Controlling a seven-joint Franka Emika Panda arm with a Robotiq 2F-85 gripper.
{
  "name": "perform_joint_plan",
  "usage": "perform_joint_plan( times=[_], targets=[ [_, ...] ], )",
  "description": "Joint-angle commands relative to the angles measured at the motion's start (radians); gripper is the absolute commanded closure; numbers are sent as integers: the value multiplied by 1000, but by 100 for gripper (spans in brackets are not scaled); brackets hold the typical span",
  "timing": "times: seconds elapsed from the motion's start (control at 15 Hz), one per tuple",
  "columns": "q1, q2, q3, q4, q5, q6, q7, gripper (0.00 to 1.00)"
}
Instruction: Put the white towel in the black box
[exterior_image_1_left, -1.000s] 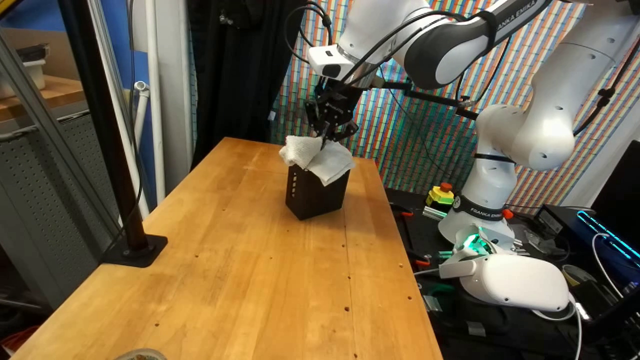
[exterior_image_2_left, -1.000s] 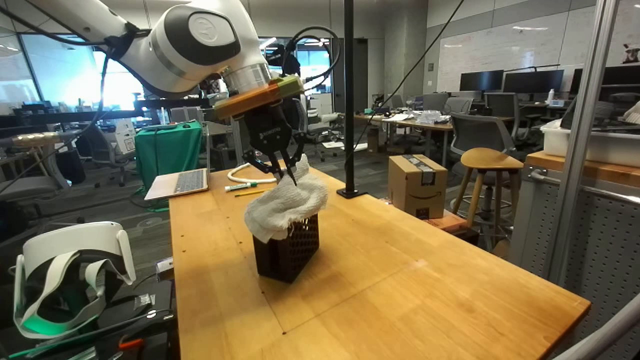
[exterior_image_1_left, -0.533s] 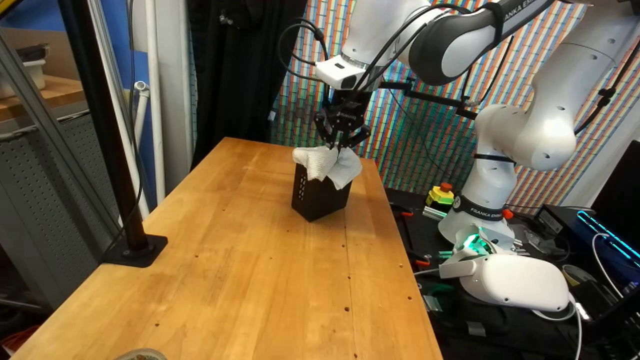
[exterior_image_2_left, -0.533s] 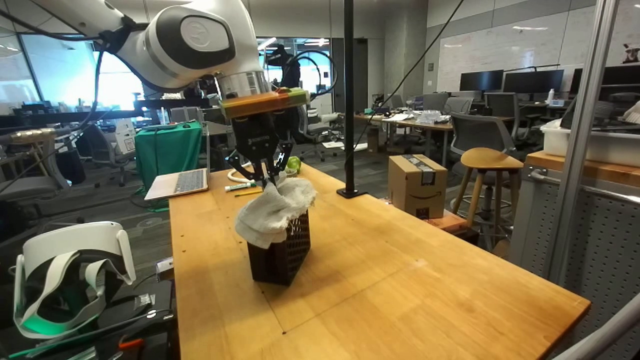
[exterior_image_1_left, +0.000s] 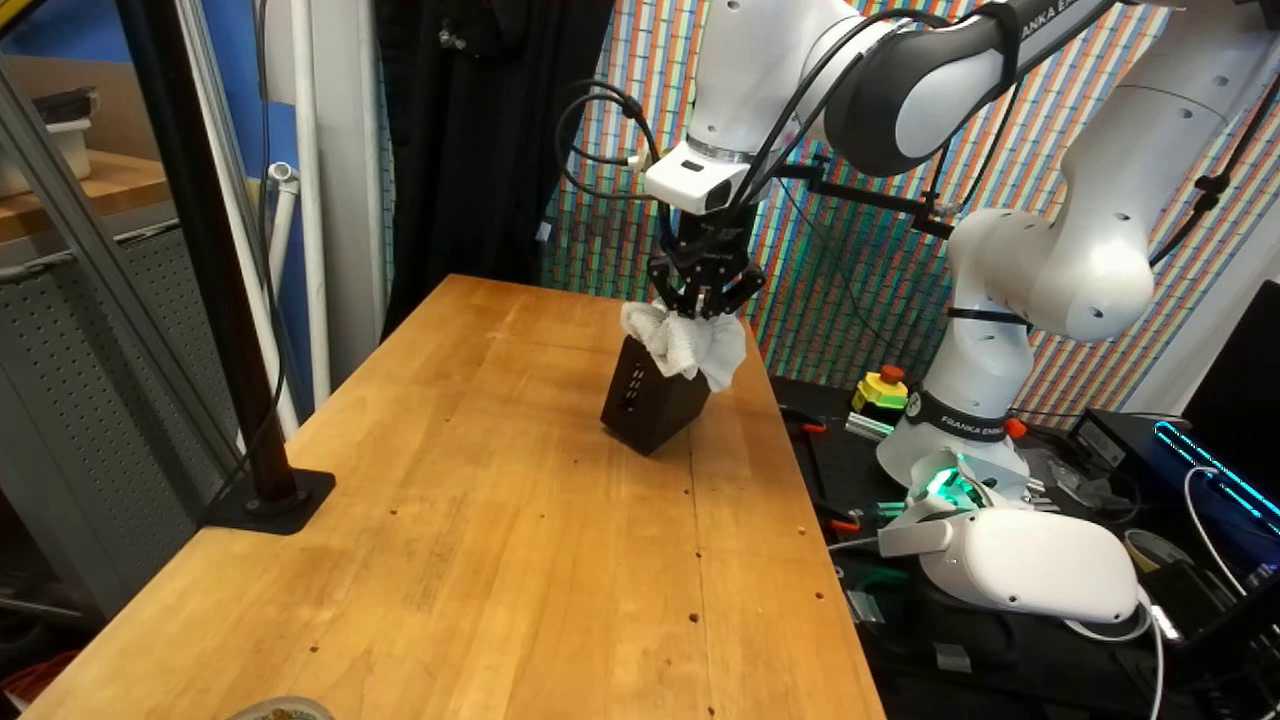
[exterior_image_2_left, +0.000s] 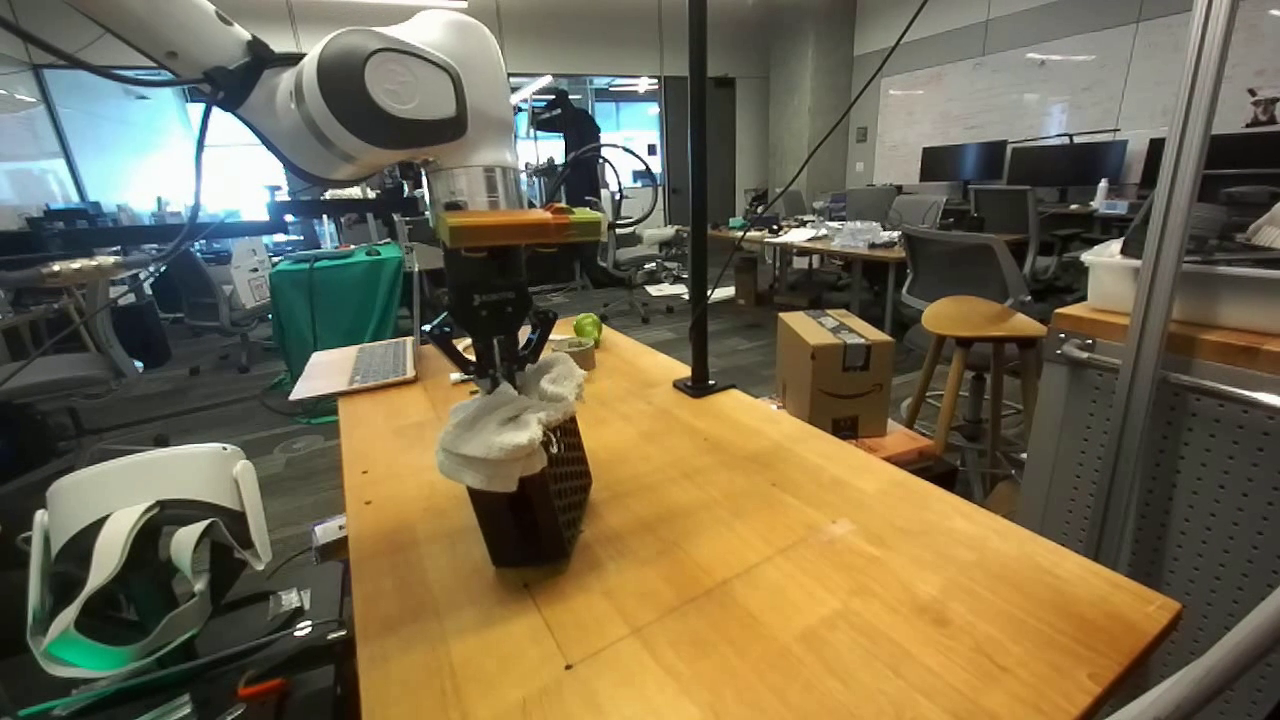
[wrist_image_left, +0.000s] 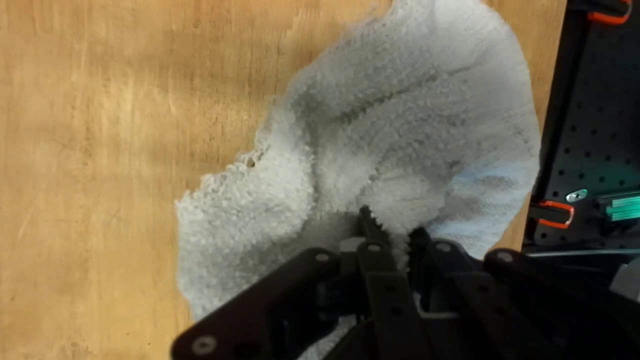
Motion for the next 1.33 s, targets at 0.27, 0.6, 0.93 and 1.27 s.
perform_joint_plan(
  times=[0.27,0.6,0.93,1.27],
  targets=[
    [-8,81,30,43,-12,-39,29,90],
    [-10,174,79,103,-75,-25,186,90],
    [-19,331,96,235,-156,-92,391,90],
    [-5,429,122,385,3,-264,446,90]
  ],
)
